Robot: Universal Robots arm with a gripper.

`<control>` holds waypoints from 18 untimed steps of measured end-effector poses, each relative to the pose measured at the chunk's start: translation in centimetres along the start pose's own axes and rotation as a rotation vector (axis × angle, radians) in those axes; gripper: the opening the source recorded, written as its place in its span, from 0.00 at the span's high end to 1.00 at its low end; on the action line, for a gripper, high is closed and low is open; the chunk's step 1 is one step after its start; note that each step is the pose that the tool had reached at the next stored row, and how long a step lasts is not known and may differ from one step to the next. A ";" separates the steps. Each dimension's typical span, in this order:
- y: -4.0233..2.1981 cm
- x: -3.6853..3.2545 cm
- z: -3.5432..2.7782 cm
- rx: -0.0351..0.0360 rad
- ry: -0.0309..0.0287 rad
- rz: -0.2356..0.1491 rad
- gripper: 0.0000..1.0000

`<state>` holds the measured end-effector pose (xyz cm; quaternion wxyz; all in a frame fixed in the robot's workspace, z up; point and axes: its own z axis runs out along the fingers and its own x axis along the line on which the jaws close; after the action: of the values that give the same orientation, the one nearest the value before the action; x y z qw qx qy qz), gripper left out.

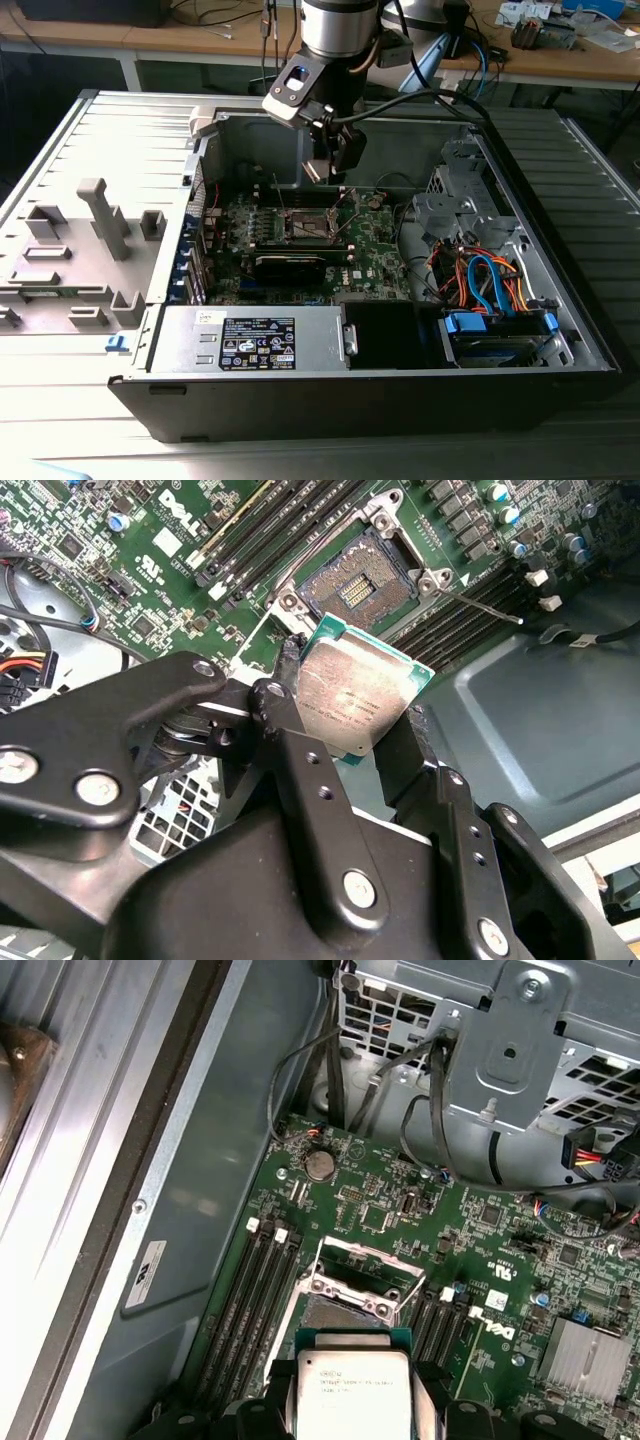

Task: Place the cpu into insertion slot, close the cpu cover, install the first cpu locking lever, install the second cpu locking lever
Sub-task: 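Place the cpu into insertion slot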

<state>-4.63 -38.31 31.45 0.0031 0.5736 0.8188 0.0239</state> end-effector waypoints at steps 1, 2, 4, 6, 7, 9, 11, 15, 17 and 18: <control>0.00 0.00 0.00 0.0000 -0.0001 0.002 0.45; 0.00 0.00 0.01 -0.0001 -0.0001 0.003 0.45; 0.00 0.00 0.02 -0.0002 -0.0003 0.007 0.45; 0.00 0.00 0.04 -0.0003 -0.0006 0.012 0.45; 0.00 0.00 0.04 -0.0003 -0.0006 0.014 0.45; 0.00 0.00 0.06 -0.0004 -0.0008 0.018 0.45; 0.00 0.00 0.06 -0.0005 -0.0010 0.022 0.45; -0.01 0.00 0.08 -0.0007 -0.0014 0.030 0.45; -0.01 0.00 0.10 -0.0008 -0.0015 0.034 0.45; 0.00 0.00 0.10 -0.0008 -0.0015 0.035 0.45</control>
<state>-4.63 -38.31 31.35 0.0035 0.5880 0.8085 0.0239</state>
